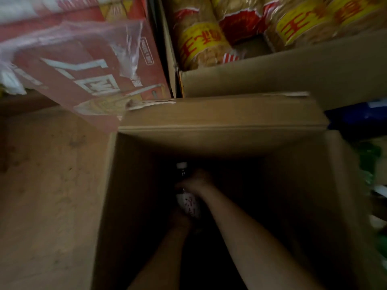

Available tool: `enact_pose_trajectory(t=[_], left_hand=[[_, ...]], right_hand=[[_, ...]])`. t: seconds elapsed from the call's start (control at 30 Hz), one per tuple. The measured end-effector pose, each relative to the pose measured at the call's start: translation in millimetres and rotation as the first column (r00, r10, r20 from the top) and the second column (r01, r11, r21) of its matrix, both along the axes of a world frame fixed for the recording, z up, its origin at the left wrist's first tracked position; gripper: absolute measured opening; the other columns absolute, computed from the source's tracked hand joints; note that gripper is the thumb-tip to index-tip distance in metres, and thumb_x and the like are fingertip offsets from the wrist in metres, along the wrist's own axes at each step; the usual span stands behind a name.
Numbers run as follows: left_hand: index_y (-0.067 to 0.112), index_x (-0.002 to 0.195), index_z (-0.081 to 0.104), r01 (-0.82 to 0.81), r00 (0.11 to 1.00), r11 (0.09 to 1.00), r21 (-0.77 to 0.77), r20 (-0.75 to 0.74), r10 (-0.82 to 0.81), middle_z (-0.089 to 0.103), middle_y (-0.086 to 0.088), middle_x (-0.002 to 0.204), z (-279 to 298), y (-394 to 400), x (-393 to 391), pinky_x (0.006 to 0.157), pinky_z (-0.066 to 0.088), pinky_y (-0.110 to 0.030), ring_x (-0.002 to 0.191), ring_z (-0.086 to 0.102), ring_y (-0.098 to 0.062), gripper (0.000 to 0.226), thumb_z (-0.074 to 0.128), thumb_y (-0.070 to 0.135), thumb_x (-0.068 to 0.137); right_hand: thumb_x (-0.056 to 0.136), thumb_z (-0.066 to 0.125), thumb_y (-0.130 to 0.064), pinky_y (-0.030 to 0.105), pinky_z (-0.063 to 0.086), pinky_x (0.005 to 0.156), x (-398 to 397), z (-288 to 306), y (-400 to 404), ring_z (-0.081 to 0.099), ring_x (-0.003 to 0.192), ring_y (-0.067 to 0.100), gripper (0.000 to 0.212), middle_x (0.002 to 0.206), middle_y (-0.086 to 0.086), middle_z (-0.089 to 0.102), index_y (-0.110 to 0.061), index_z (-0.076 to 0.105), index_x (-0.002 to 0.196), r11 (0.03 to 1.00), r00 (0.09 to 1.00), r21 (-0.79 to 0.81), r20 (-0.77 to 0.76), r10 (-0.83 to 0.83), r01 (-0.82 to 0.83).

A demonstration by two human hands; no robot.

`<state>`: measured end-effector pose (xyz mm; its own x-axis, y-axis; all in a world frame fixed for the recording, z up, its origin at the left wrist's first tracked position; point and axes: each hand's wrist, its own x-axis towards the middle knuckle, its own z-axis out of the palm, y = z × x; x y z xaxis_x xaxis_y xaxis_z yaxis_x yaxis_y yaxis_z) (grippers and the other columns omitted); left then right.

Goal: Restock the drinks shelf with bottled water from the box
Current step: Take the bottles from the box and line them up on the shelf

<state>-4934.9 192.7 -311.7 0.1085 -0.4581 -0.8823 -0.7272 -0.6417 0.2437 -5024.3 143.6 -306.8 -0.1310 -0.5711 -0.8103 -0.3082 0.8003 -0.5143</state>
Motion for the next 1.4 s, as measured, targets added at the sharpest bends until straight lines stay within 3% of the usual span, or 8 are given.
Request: enact_pose_trajectory(t=[0.17, 0.3, 0.57, 0.73, 0.87, 1.0, 1.2, 1.4], left_hand=[[0.013, 0.115, 0.064, 0.225, 0.974, 0.971, -0.085, 0.03, -0.224, 0.067, -0.006, 0.111, 93, 5, 1, 0.074, 0.047, -0.022, 0.106, 0.063, -0.022, 0.052, 0.083, 0.023, 0.068], [0.016, 0.116, 0.056, 0.342, 0.94, 0.883, -0.321, 0.127, -0.317, 0.068, -0.006, 0.112, 190, 3, -11, 0.083, 0.048, -0.029, 0.104, 0.064, -0.025, 0.058, 0.079, 0.039, 0.068], [0.019, 0.11, 0.058, 0.28, 0.925, 0.73, -0.624, -0.027, -0.378, 0.069, 0.001, 0.106, 400, -15, -55, 0.084, 0.051, -0.031, 0.1, 0.065, -0.02, 0.057, 0.085, 0.031, 0.062], [0.021, 0.119, 0.056, 0.349, 0.845, 0.509, -0.786, 0.029, -0.535, 0.069, 0.001, 0.109, 549, -18, -105, 0.082, 0.051, -0.03, 0.101, 0.065, -0.021, 0.065, 0.082, 0.043, 0.063], [0.021, 0.114, 0.058, 0.319, 0.781, 0.419, -0.85, -0.015, -0.625, 0.07, 0.002, 0.106, 653, 1, -148, 0.077, 0.051, -0.03, 0.098, 0.065, -0.021, 0.062, 0.083, 0.044, 0.062], [0.02, 0.114, 0.06, 0.262, 0.681, 0.356, -0.897, -0.09, -0.727, 0.07, 0.002, 0.111, 728, 34, -188, 0.076, 0.05, -0.028, 0.098, 0.066, -0.017, 0.06, 0.084, 0.039, 0.062], [0.019, 0.115, 0.059, 0.256, 0.461, 0.244, -0.935, -0.104, -0.881, 0.068, 0.002, 0.112, 811, 110, -253, 0.069, 0.044, -0.024, 0.095, 0.065, -0.015, 0.063, 0.084, 0.041, 0.062], [0.021, 0.111, 0.062, 0.252, 0.246, 0.192, -0.949, -0.129, -0.96, 0.07, 0.004, 0.107, 861, 219, -320, 0.077, 0.051, -0.026, 0.095, 0.066, -0.013, 0.061, 0.086, 0.041, 0.059]], right_hand=[[0.058, 0.085, -0.034, 0.025, 0.051, 0.078, -25, 109, 15, 0.065, 0.098, 0.018, 0.051, 0.104, -0.001, 0.067, -0.022, 0.061, 0.101, 0.983, 0.992, -0.144, -0.047, -0.118, 0.111], [0.056, 0.086, -0.035, 0.022, 0.043, 0.071, -43, 211, 23, 0.058, 0.084, 0.01, 0.051, 0.093, -0.009, 0.061, -0.022, 0.056, 0.095, 0.951, 0.985, -0.277, -0.056, -0.161, 0.14], [0.054, 0.085, -0.044, 0.041, 0.054, 0.086, -92, 436, 34, 0.062, 0.098, 0.017, 0.065, 0.108, -0.005, 0.061, -0.03, 0.049, 0.106, 0.779, 0.923, -0.557, -0.054, -0.382, 0.29], [0.053, 0.085, -0.051, 0.034, 0.053, 0.081, -139, 591, 54, 0.063, 0.096, 0.013, 0.073, 0.107, -0.007, 0.065, -0.023, 0.056, 0.114, 0.632, 0.861, -0.703, -0.055, -0.506, 0.326], [0.043, 0.086, -0.052, 0.036, 0.055, 0.076, -182, 703, 87, 0.065, 0.087, 0.012, 0.065, 0.096, -0.007, 0.066, -0.022, 0.059, 0.093, 0.531, 0.81, -0.764, -0.018, -0.587, 0.368], [0.053, 0.09, -0.041, 0.03, 0.052, 0.073, -219, 791, 142, 0.061, 0.089, 0.006, 0.05, 0.096, -0.01, 0.062, -0.023, 0.058, 0.088, 0.462, 0.752, -0.806, -0.032, -0.658, 0.37], [0.058, 0.088, -0.041, 0.043, 0.055, 0.084, -265, 885, 253, 0.062, 0.096, 0.019, 0.06, 0.105, -0.003, 0.062, -0.024, 0.053, 0.104, 0.46, 0.643, -0.815, -0.147, -0.752, 0.352], [0.062, 0.087, -0.038, 0.037, 0.055, 0.075, -299, 937, 383, 0.063, 0.088, 0.017, 0.058, 0.094, -0.003, 0.062, -0.021, 0.051, 0.104, 0.427, 0.421, -0.852, -0.282, -0.862, 0.303]])
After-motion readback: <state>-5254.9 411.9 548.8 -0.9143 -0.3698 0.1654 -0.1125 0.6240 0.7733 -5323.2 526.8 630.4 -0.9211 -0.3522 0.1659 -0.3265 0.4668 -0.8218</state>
